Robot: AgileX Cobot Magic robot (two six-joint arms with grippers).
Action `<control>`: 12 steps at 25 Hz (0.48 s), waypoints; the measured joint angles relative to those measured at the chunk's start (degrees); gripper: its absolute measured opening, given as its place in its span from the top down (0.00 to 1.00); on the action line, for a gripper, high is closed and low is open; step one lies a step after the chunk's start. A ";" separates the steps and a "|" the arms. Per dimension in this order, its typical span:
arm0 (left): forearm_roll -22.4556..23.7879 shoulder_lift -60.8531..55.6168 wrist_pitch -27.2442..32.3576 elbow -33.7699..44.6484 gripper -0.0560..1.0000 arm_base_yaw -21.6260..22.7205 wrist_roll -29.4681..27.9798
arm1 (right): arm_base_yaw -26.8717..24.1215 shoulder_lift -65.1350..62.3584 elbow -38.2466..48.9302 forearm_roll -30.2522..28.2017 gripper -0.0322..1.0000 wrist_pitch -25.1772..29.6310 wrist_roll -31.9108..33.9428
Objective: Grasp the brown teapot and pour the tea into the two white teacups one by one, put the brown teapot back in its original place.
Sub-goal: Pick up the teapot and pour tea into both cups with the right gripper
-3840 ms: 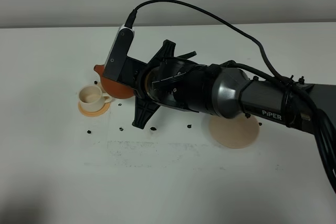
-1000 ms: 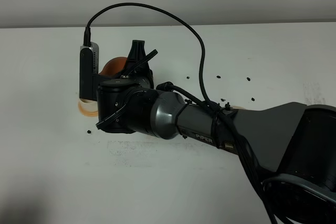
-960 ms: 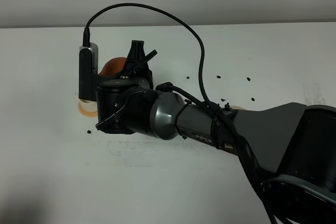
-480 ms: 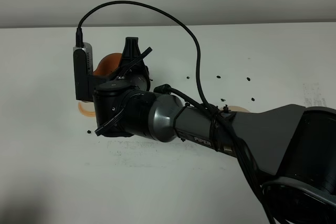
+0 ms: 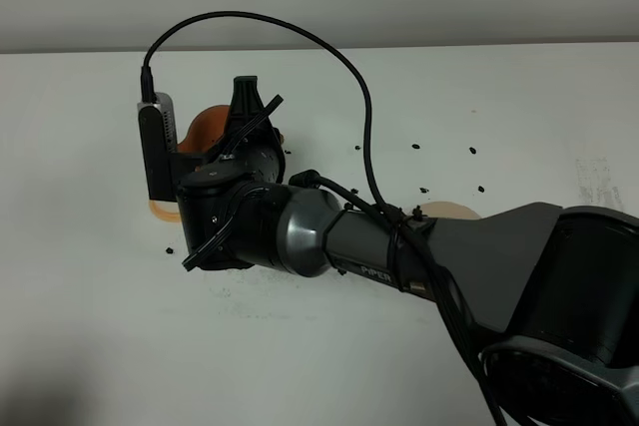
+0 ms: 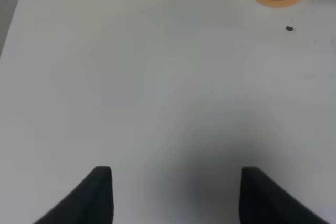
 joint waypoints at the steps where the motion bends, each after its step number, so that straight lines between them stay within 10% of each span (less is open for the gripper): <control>1: 0.00 0.00 0.00 0.00 0.47 0.00 0.00 | 0.00 0.06 0.00 -0.22 0.88 0.00 0.00; 12: 0.00 0.00 0.00 0.00 0.47 0.00 0.05 | 0.00 0.06 0.00 -4.15 0.88 0.05 0.00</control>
